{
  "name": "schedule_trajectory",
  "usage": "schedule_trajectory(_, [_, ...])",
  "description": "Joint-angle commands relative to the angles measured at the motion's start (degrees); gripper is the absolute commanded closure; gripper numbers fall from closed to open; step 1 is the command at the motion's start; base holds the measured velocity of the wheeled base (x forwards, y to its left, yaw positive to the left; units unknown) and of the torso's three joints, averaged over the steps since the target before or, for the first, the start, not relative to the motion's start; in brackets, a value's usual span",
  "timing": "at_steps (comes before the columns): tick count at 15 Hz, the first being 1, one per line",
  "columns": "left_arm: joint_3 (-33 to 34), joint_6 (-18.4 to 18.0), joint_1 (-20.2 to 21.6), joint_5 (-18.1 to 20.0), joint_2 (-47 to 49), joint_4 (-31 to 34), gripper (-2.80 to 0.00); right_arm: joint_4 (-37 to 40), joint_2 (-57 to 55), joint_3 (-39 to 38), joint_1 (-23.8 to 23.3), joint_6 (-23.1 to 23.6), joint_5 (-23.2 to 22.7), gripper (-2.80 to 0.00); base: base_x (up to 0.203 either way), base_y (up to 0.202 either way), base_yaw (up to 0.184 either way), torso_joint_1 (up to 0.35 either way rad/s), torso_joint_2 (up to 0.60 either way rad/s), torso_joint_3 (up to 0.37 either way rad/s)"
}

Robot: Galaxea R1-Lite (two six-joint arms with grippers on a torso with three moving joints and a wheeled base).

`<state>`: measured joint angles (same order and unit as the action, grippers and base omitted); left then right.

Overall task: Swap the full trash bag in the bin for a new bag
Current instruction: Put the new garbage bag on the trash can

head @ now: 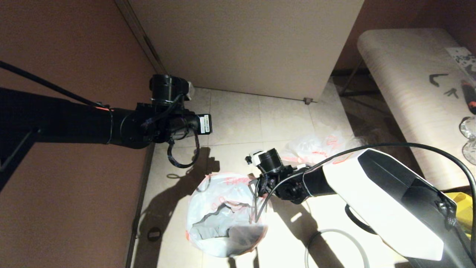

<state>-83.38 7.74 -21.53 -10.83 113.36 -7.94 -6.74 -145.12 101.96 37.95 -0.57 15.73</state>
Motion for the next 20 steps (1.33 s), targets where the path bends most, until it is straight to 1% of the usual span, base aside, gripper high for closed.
schedule_trajectory(1, [-0.2, 0.1, 0.0, -0.1, 0.4, -0.1, 0.00, -0.3, -2.2, 0.1, -0.4, 0.1, 0.1, 0.00, 0.000, 0.000, 0.000, 0.000, 0.00, 0.000])
schedule_trajectory(3, [-0.4, 0.1, 0.0, -0.1, 0.8, -0.1, 0.00, -1.7, -4.4, 0.3, -0.7, 0.6, -0.3, 0.00, 0.000, 0.000, 0.000, 0.000, 0.00, 0.000])
schedule_trajectory(5, [-0.4, 0.0, 0.0, -0.1, 0.9, 0.0, 0.00, -3.1, -6.2, 1.5, -0.8, 2.2, -0.3, 0.00, 0.000, 0.000, 0.000, 0.000, 0.00, 0.000])
schedule_trajectory(12, [-0.7, -0.1, -0.1, -0.2, 1.5, 0.5, 0.00, -3.0, -7.3, 3.7, -0.9, 2.5, -0.3, 0.00, 0.000, 0.000, 0.000, 0.000, 0.00, 0.000])
schedule_trajectory(13, [-0.7, -0.1, -0.1, -0.2, 1.5, 0.5, 0.00, -3.0, -6.9, 3.7, -0.8, 2.5, -0.3, -2.80, 0.000, 0.000, 0.000, 0.000, 0.00, 0.000])
schedule_trajectory(16, [-0.8, -0.3, -0.1, -0.8, 1.7, 0.7, 0.00, -2.7, -4.0, 3.2, -0.4, 1.8, -0.3, -2.80, 0.000, 0.000, 0.000, 0.000, 0.00, 0.000])
schedule_trajectory(18, [-0.9, -0.4, -0.1, -1.5, 2.2, 1.1, 0.00, -2.4, -0.2, 0.4, -0.1, 0.6, -0.4, -2.80, 0.000, 0.000, 0.000, 0.000, 0.00, 0.000])
schedule_trajectory(20, [-1.5, -0.3, -0.1, -1.4, 2.1, 3.5, 0.00, -1.0, 4.2, -3.6, 0.1, -0.4, -0.9, -2.80, 0.000, 0.000, 0.000, 0.000, 0.00, 0.000])
